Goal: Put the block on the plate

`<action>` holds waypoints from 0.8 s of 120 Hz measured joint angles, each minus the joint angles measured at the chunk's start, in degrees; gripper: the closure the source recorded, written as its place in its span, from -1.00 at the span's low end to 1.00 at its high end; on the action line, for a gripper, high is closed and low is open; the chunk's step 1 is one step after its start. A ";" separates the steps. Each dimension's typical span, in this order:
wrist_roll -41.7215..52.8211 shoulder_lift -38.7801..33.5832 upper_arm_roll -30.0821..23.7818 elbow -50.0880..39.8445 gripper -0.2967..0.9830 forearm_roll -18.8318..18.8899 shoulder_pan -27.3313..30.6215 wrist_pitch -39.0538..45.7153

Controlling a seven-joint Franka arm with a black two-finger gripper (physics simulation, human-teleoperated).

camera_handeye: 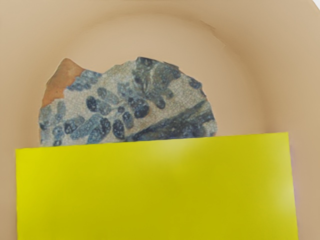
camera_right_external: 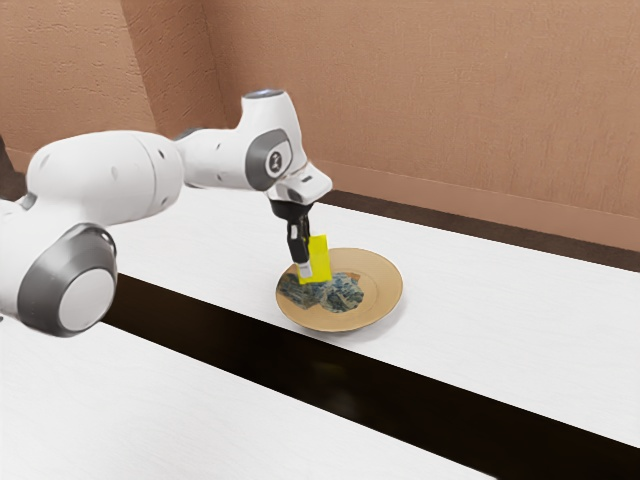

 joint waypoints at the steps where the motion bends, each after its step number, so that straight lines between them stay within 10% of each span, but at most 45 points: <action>1: 0.00 0.01 0.00 0.00 -0.11 0.00 0.00 0.03; 57: 0.58 -3.07 0.75 -0.18 -0.47 -0.11 -1.26 0.14; 96: -10.53 -25.04 0.53 -13.14 -0.52 0.29 -2.26 -9.87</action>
